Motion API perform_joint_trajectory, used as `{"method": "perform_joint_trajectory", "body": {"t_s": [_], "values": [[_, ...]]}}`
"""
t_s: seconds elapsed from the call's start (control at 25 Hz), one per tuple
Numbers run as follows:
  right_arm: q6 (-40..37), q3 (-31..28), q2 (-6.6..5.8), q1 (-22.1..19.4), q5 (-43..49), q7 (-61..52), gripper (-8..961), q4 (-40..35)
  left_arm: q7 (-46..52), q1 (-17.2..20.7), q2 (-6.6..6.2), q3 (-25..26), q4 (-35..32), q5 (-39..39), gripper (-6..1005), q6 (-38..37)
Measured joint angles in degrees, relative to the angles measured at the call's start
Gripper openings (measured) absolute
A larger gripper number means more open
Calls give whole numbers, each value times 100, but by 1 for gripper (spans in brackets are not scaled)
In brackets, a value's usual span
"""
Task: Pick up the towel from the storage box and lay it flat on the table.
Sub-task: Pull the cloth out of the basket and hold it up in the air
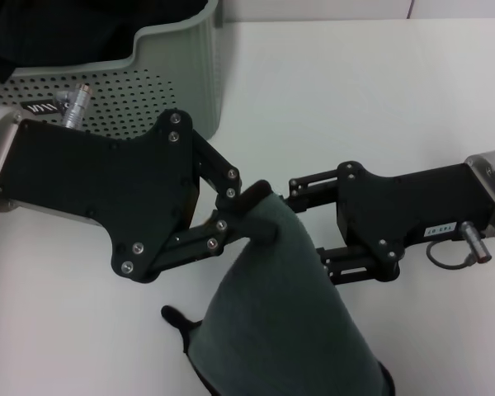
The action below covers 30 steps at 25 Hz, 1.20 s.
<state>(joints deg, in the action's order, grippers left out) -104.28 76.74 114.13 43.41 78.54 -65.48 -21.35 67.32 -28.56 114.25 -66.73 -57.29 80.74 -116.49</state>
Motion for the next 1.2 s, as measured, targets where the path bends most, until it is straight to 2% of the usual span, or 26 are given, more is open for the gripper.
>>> {"method": "perform_joint_trajectory", "body": {"t_s": [0.16,0.4,0.8,1.16,1.2], "values": [[41,-16,-27,-2,-3,-8,470,-1,13,5,0,-74,-4,-49,26,-6],[83,-5,-37,31,25,5,547,-2,19,-13,14,-141,-49,-61,28,-7],[74,43,-22,139,130,48,540,-2,23,-53,34,-217,-81,-85,30,-5],[-69,148,12,47,135,40,536,5,2,-2,35,-175,-48,-221,33,-4],[-81,139,16,26,134,42,508,2,2,3,35,-175,-48,-221,33,-4]]}}
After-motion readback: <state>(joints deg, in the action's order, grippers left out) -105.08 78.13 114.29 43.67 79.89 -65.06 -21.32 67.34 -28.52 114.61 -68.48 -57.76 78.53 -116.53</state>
